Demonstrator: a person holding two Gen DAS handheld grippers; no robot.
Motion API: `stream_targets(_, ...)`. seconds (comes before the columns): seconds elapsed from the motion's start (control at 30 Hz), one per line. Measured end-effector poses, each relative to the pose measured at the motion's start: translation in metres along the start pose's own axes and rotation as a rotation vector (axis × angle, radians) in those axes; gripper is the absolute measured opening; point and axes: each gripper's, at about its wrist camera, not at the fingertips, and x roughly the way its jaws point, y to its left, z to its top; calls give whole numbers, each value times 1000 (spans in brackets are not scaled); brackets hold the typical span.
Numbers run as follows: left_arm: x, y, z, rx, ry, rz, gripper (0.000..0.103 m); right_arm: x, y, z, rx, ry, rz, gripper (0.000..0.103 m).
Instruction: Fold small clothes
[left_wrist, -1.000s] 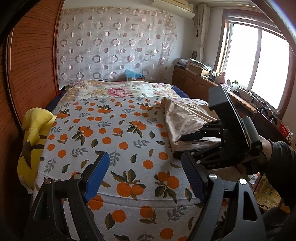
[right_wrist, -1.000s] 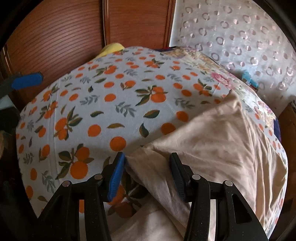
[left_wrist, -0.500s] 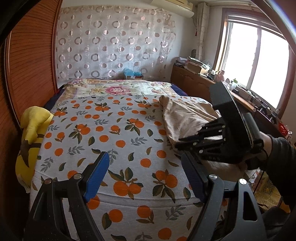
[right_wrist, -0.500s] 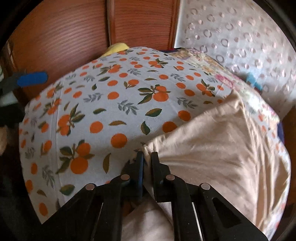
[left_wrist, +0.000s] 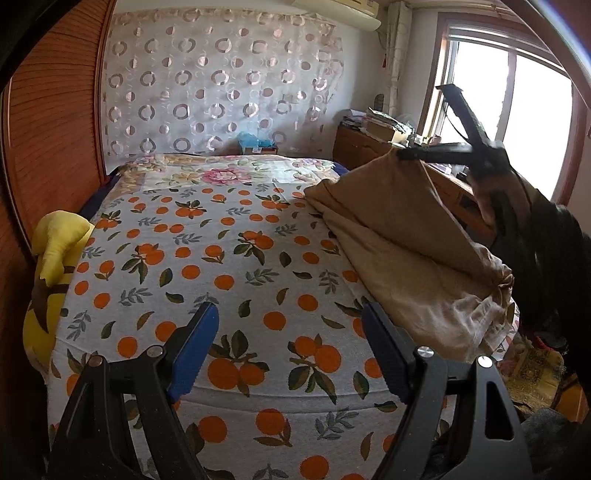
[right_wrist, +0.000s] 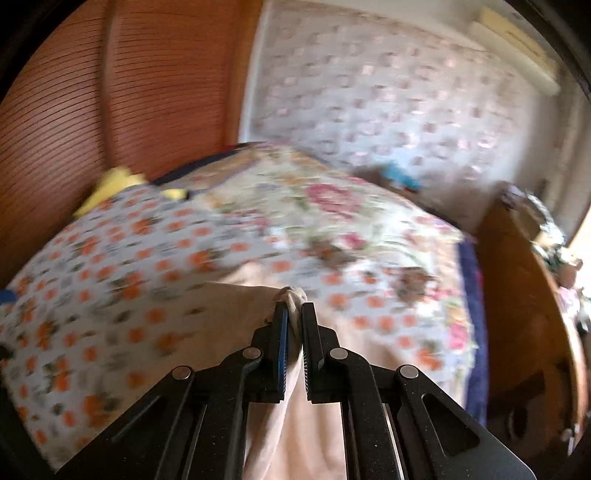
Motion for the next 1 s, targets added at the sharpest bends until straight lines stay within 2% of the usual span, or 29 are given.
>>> stream_targets(0.2, 3, -1, -2, 3, 12, -6, 81, 45, -44, 0, 62, 90, -193, 7)
stream_targets(0.33, 8, -2, -5, 3, 27, -10, 81, 79, -57, -7, 147, 142, -264, 7)
stream_targets(0.37, 9, -3, -5, 6, 30, -10, 81, 85, -60, -7, 170, 158, -282, 12)
stream_targets(0.47, 12, -7, -6, 13, 37, -16, 81, 87, -64, -11, 211, 187, -259, 41)
stream_targets(0.57, 15, -14, -4, 23, 36, -31, 81, 67, -60, -9, 203, 163, -235, 42)
stream_targets(0.7, 21, -28, -2, 46, 40, -58, 81, 24, -64, -23, 209, 111, -154, 42)
stream_targets(0.87, 29, -51, 3, 95, 50, -95, 81, -33, -47, -72, 179, 67, -96, 42)
stream_targets(1.0, 38, -69, 5, 125, 69, -127, 81, -53, -40, -113, 209, 90, -62, 42)
